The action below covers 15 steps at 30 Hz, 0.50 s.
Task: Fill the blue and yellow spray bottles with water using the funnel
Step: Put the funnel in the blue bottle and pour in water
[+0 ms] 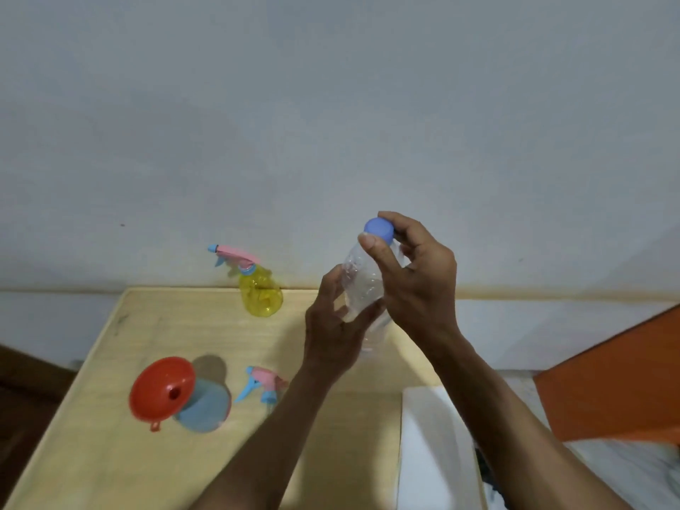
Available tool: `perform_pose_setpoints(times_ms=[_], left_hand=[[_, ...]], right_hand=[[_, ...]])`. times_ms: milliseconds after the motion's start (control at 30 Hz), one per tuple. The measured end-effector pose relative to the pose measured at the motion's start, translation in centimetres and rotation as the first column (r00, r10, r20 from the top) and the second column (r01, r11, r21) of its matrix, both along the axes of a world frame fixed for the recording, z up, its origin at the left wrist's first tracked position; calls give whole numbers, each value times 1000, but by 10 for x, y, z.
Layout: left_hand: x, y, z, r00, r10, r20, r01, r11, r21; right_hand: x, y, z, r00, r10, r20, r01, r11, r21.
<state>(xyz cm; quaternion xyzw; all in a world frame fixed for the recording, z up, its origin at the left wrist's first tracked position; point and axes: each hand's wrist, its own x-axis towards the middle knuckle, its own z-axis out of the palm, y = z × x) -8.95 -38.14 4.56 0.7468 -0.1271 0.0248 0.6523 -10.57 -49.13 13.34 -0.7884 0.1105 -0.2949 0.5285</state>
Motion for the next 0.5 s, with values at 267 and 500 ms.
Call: perform_pose_setpoints(times_ms=[267,500], left_hand=[[-76,95,-4,998,-20,-52,20,1000,11],[-128,150,-27,992,-23,-123,23,1000,-3]], right_hand=[[-72,87,-12,999,27,-47,-19,988,151],[-125,141,-32,998,28,-56,-16,979,205]])
